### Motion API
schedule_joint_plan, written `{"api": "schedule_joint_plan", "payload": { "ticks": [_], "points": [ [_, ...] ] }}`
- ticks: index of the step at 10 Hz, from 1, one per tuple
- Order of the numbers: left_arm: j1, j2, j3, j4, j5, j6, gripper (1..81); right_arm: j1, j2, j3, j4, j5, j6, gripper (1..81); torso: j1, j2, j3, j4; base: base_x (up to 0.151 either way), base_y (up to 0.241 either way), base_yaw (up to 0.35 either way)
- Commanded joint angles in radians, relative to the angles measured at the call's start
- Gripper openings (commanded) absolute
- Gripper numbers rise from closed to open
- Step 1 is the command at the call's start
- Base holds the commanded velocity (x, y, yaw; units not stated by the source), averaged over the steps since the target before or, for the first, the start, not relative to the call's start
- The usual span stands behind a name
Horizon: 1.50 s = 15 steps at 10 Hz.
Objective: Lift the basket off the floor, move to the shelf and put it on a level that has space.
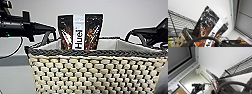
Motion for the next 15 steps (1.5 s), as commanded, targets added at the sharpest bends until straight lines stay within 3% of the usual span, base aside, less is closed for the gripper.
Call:
{"api": "schedule_joint_plan", "payload": {
  "ticks": [1,5,11,15],
  "points": [
    [-0.163,0.097,-0.126,0.018,-0.093,0.017,1.0,0.172,0.090,-0.136,0.014,0.000,-0.013,1.0,0.000,0.000,0.000,0.000,0.000,0.000,0.000],
    [-0.212,0.192,-0.241,-0.001,-0.052,0.017,1.0,0.234,0.142,-0.261,0.016,-0.081,0.026,1.0,0.000,0.000,0.000,0.000,0.000,0.000,0.000],
    [-0.201,0.333,-0.454,0.015,0.013,0.032,1.0,0.235,0.304,-0.513,-0.004,-0.172,0.014,1.0,0.000,0.000,0.000,0.000,0.000,0.000,0.000],
    [-0.178,0.410,-0.600,0.015,0.043,0.084,1.0,0.238,0.406,-0.697,-0.015,-0.261,0.007,1.0,0.000,0.000,-0.001,0.000,0.000,0.000,0.000]
  ]
}}
